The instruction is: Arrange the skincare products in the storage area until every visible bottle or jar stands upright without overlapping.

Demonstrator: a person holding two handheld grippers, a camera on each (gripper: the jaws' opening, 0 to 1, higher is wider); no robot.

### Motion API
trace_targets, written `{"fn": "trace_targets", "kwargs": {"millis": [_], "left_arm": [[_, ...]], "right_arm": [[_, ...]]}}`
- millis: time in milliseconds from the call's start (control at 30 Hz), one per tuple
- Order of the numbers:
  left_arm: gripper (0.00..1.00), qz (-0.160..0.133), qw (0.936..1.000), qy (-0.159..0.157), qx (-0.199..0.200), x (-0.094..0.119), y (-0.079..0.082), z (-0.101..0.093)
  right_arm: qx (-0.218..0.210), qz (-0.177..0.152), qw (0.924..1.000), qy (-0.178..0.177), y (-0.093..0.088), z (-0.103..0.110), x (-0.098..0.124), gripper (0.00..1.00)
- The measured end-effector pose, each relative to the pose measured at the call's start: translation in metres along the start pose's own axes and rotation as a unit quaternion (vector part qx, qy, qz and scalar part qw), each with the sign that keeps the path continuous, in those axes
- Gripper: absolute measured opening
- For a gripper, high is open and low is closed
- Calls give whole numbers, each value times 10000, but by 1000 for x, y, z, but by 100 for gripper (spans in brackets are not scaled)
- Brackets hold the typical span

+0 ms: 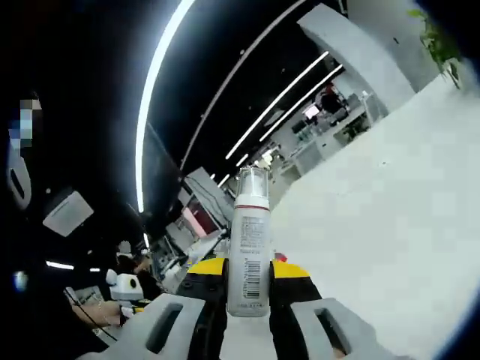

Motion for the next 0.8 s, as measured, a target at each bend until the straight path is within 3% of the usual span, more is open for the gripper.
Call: {"fn": "trace_targets", "kwargs": {"millis": [133, 233, 367, 467, 533, 633, 800], "left_arm": [[83, -12, 10000, -34, -38, 0, 0, -1], [85, -41, 10000, -47, -50, 1, 0, 0], [90, -87, 9993, -363, 68, 1, 2, -7], [93, -235, 9991, -311, 192, 3, 10, -13], [92, -337, 9976, -551, 256, 2, 17, -25], [86, -377, 9899, -1303, 407, -1, 29, -57], [75, -488, 9748, -2128, 447, -9, 52, -103]], "right_arm": [[16, -86, 9995, 319, -4, 28, -2, 10], [-223, -294, 9973, 642, -11, 54, -5, 10], [-333, -318, 9951, 870, -29, 69, -3, 10], [-478, -326, 9932, 1011, -41, 74, 0, 10], [-169, -382, 9924, 1155, -33, 77, 0, 10], [-381, -600, 9888, 1310, -32, 76, 2, 10], [-269, -675, 9832, 1672, -30, 83, 4, 10]]}}
Point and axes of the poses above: the point that each gripper's makers call its tool centre point, and the gripper's own axes: x roughly backward along the fingers, z roughly to its left, y roughly out of its top, the point moved 8 cm from there along x, roughly backward along the fingers, and after that the axes turned 5 degrees about y, right-handed, at the moved point
